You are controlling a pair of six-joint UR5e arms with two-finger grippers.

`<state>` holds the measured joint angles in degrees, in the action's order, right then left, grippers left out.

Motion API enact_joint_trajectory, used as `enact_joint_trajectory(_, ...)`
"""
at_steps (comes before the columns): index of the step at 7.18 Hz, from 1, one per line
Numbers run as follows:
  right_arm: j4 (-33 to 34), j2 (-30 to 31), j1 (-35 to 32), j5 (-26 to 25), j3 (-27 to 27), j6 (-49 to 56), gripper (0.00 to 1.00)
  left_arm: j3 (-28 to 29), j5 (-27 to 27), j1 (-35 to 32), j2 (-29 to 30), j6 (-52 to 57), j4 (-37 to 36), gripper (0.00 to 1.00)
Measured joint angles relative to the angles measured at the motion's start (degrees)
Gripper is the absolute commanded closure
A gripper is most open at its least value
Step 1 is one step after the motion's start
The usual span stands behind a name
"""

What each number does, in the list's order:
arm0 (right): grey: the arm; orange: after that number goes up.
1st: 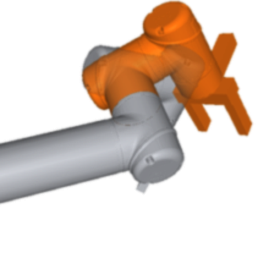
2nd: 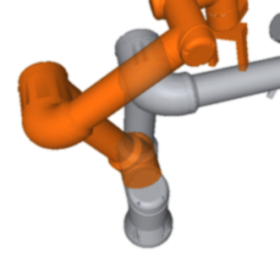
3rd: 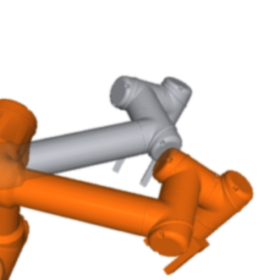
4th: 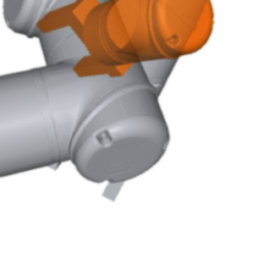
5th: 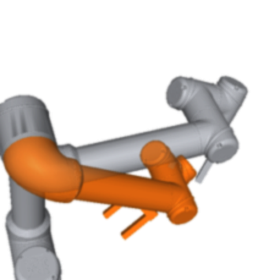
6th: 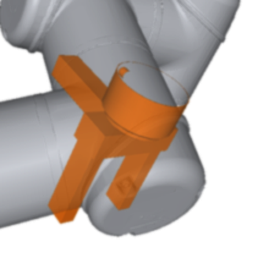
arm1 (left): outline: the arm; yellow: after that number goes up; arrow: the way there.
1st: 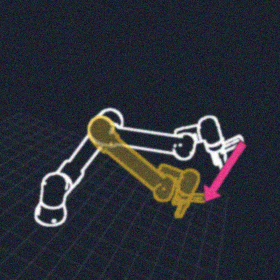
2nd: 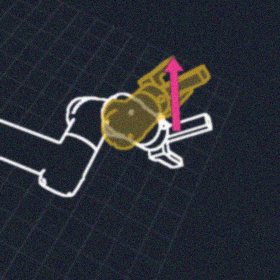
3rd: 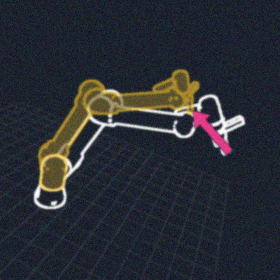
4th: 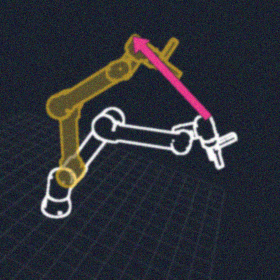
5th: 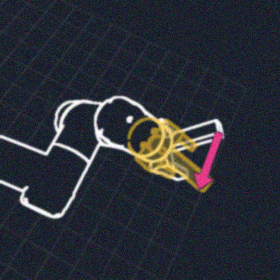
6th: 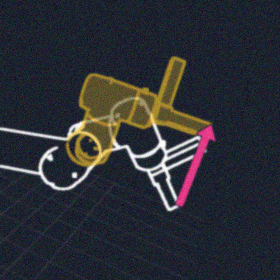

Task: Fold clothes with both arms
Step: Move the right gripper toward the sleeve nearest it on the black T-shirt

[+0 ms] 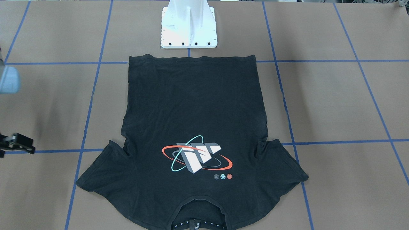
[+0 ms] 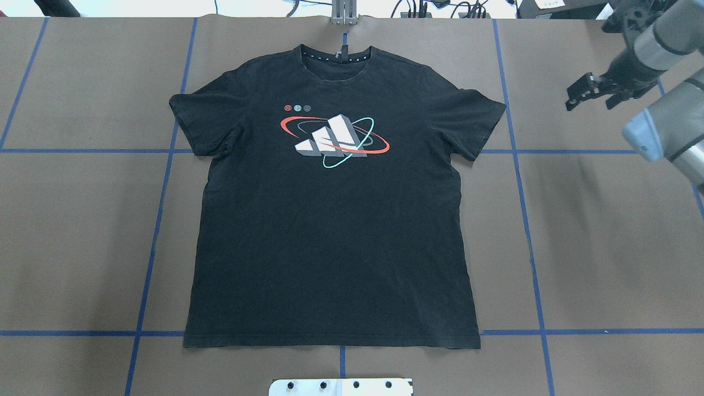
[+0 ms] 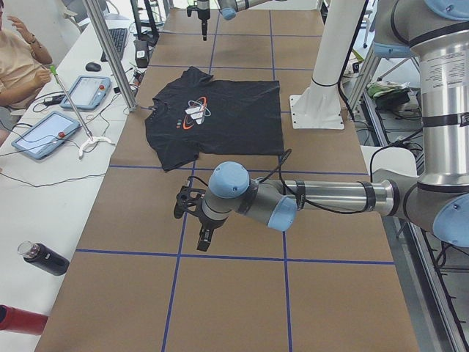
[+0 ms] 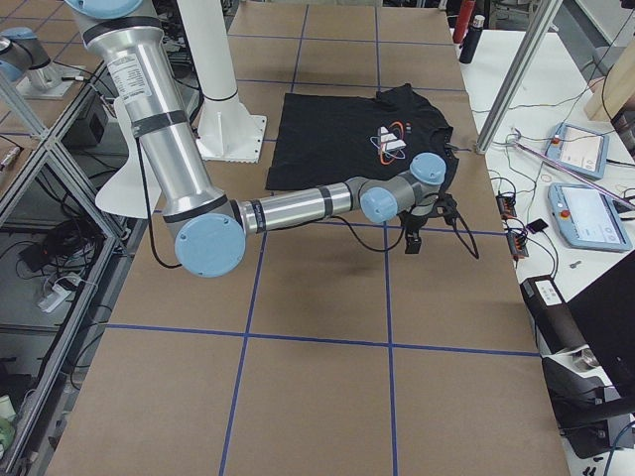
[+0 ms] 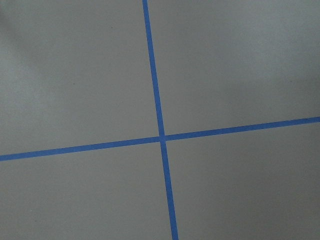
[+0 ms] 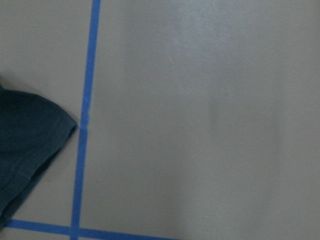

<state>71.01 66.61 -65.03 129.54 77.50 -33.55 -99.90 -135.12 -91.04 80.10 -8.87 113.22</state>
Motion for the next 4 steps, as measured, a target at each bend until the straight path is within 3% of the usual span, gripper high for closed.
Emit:
enact_joint_trajectory(2,-12.1,-6.8,4.4,-3.4,-10.5,-11.3,0.09,0.3,0.2,0.0,0.0,-0.2,0.0,0.01)
enact_joint_trajectory(4,-15.5,-10.7,7.6,-7.6,-14.6,-17.2,0.1,0.3,0.5,0.0,0.1,-0.2,-0.1,0.01)
